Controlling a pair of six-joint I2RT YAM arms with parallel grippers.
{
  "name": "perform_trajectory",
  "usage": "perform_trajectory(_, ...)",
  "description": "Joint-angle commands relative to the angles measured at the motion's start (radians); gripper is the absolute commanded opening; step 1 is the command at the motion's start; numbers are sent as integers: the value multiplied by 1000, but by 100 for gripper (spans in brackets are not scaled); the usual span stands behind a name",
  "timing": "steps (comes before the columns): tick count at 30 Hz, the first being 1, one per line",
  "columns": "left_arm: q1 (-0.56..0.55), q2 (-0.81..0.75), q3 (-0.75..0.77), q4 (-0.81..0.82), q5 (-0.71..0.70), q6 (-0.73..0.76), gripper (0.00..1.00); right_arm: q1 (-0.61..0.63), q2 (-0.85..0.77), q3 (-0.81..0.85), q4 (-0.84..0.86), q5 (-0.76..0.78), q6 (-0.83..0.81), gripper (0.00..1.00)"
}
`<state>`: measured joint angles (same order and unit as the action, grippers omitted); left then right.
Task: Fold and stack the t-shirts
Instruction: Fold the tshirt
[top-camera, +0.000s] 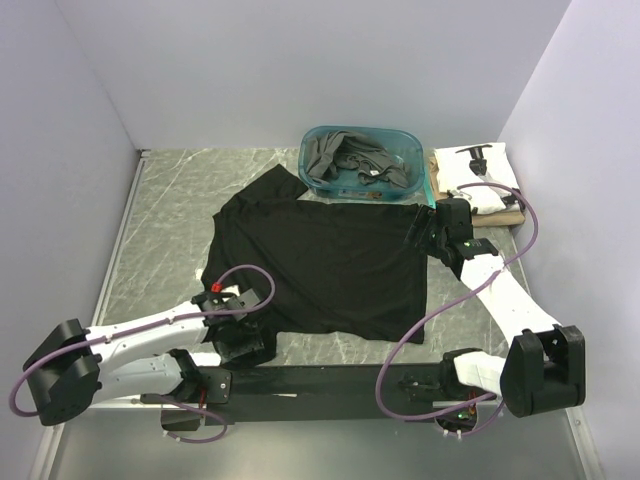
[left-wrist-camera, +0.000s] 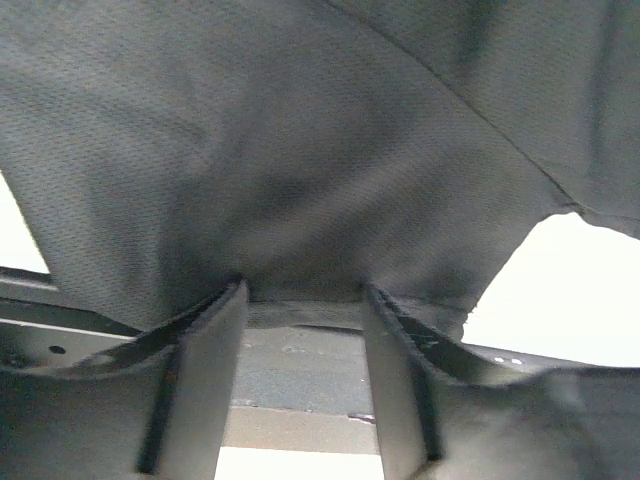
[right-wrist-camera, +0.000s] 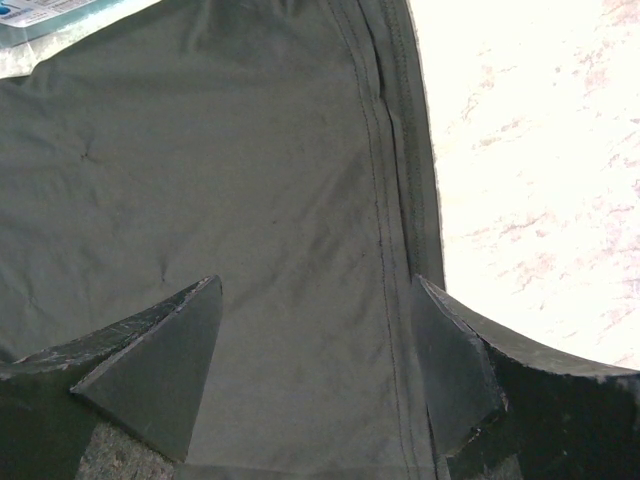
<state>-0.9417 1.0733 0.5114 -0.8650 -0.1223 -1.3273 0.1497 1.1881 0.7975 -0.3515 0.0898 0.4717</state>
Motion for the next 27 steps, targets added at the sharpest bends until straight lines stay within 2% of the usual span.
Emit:
perform_trajectory(1,-5,25,13,-2,-28,0,52,-2,2,5,26,28,-5,82)
perform_trajectory(3,-3,37,10,10,-36,-4,49,-4,5,11,13,42,5,82)
perform_trajectory(8,-5,62,25,1,-63,-4,29,-4,2,14,-20,85,27,82)
perform_trajectory(11,-3,57,42,-19,-83,-1,13,-2,-34,-6,-44,61,33,82)
perform_trajectory(12,-3,50,44,-19,-86,5,4,5,-44,-24,-53,54,33,82)
perform_trajectory(13,-3,44,45,-11,-89,7,1,10,-54,-35,-61,54,33,82)
perform_trajectory(19,-3,10,61,-19,-105,17,1,97,-174,-87,-230,62,64,82)
perform_trajectory(24,-5,-30,75,-32,-120,14,1,157,-323,-187,-306,-132,136,82)
perform_trajectory(27,-5,-50,78,-22,-137,25,1,197,-369,-230,-360,-175,205,82)
